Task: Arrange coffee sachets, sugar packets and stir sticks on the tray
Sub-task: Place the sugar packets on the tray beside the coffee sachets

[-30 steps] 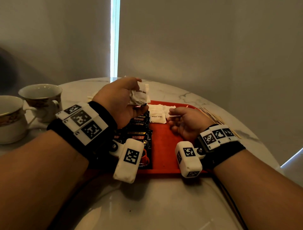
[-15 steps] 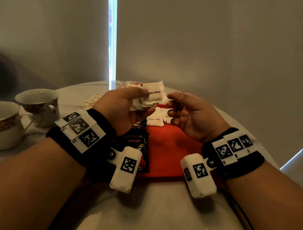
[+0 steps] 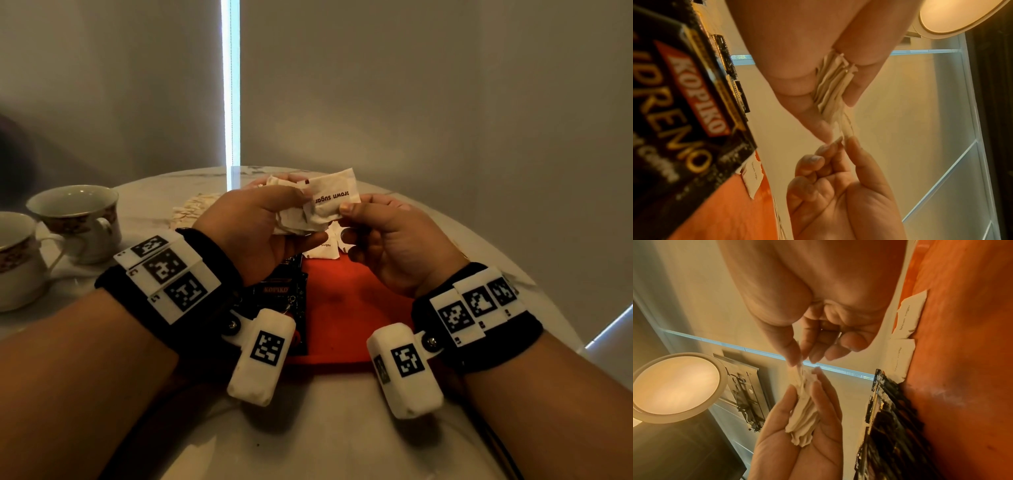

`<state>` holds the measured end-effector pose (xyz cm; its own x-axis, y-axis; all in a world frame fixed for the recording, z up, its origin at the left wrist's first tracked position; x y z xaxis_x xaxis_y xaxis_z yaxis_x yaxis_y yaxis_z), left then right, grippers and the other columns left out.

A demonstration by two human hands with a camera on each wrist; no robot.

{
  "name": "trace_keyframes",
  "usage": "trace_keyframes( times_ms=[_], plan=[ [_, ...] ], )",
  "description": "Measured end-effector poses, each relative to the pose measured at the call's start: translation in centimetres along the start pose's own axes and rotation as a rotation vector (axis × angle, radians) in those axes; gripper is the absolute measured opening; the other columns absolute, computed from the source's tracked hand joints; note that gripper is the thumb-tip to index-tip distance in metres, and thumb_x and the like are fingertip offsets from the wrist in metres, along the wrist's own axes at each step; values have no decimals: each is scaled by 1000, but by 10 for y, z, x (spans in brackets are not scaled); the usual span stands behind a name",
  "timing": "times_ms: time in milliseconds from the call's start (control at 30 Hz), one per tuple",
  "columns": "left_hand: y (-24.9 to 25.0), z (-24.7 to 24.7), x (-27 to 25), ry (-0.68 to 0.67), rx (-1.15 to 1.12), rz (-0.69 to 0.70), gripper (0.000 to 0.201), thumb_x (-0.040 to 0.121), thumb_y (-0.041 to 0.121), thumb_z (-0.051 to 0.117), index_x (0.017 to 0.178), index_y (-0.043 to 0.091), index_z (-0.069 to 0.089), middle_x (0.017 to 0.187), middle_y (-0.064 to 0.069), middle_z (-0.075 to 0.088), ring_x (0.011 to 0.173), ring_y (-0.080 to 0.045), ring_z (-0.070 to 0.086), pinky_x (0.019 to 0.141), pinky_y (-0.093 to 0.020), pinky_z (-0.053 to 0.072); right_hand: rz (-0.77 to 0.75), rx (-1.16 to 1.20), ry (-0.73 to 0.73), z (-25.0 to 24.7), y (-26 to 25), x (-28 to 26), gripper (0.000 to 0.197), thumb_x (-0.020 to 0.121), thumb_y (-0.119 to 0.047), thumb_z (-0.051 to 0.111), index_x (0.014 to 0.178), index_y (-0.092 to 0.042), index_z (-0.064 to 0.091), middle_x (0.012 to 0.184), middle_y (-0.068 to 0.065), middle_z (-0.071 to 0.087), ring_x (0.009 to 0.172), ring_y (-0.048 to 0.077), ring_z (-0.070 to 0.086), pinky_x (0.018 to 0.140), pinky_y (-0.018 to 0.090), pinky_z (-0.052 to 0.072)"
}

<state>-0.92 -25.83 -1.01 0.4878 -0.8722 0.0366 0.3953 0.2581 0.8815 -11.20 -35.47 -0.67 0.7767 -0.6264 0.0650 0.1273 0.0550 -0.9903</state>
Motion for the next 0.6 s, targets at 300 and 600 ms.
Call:
trace_keyframes(
  times_ms=[300, 600],
  plan=[
    [0, -12, 1, 113, 19, -27, 20, 92, 3, 54, 108, 14, 60, 120, -20, 55, 85, -28, 63, 52, -29, 52, -27, 200, 51, -5, -5, 0, 20, 96, -7, 49, 114, -1, 58, 95, 14, 70, 75, 21, 70, 61, 28, 54],
    [-4, 3, -4, -26, 192, -44, 41, 76, 36, 72, 109, 15, 63, 92, -7, 67, 68, -15, 63, 55, -24, 48, -56, 149, 35, 6, -7, -6, 52, 84, -8, 66, 132, 8, 54, 120, 35, 63, 95, 37, 60, 74, 39, 45]
  ],
)
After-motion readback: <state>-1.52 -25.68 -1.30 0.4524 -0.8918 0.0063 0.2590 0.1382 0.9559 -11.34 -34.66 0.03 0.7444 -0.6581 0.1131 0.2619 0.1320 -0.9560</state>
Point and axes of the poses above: each hand's wrist, its own x-axis towards the middle knuckle, its own z-axis out of the palm, y = z × x, the point moved 10 cm from there along x, towards the middle knuckle
